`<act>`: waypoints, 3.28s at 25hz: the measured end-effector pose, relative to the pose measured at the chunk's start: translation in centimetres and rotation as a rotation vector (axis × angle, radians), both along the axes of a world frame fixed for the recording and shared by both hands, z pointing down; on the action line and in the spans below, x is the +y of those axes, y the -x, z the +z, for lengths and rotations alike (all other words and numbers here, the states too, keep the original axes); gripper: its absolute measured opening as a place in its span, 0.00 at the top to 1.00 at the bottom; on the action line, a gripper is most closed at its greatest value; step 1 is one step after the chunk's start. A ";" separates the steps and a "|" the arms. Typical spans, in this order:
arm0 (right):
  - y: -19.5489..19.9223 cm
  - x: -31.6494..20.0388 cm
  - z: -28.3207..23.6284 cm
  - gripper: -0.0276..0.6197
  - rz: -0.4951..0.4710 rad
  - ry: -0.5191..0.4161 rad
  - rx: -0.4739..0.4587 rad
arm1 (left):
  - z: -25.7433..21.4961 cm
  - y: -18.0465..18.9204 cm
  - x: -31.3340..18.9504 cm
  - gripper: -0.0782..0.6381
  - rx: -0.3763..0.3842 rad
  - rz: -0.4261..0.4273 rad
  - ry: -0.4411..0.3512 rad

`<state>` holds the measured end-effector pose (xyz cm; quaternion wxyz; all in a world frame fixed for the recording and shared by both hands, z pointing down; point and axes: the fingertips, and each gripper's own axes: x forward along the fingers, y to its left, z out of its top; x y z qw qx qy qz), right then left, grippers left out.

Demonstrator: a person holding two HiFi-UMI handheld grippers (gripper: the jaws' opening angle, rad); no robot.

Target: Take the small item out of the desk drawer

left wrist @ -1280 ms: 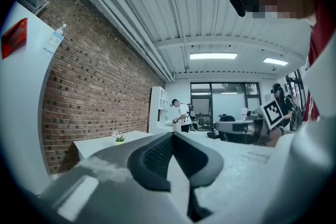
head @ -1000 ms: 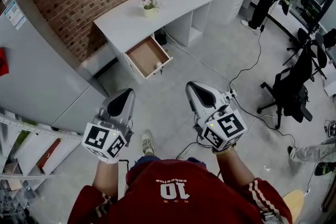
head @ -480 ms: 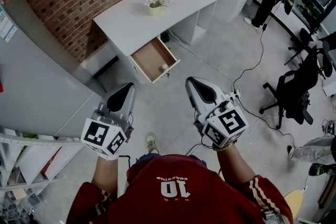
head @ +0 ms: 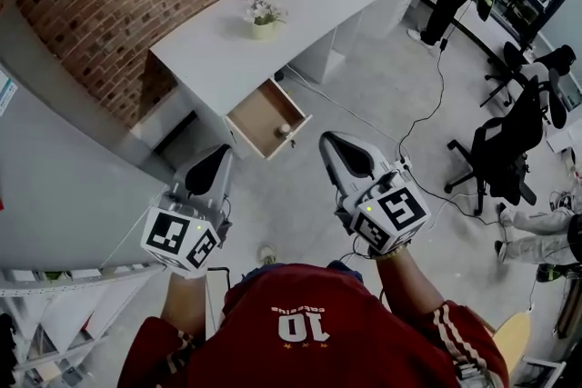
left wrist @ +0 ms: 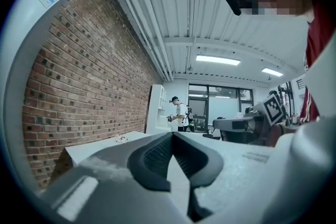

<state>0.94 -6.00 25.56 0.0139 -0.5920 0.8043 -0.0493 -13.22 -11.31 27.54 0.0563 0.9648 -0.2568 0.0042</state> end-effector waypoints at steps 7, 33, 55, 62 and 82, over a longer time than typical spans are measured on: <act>1.9 -2.7 -0.2 0.97 0.057 -0.001 0.016 | 0.6 1.6 -3.5 0.89 0.020 0.059 0.004; -1.4 -9.1 1.1 0.97 0.036 -0.006 0.029 | 2.1 -1.2 -8.7 0.89 -0.004 0.097 -0.016; -9.6 -21.9 2.6 0.97 -0.080 -0.003 -0.023 | 5.3 -12.4 -19.2 0.82 -0.134 0.093 -0.095; -10.7 -20.2 3.3 0.97 -0.009 0.013 -0.046 | 7.3 -13.9 -18.7 0.72 -0.183 0.181 -0.123; -16.6 -17.0 11.8 0.97 0.144 0.117 -0.101 | 33.2 -21.5 -19.1 0.66 -0.512 0.448 -0.043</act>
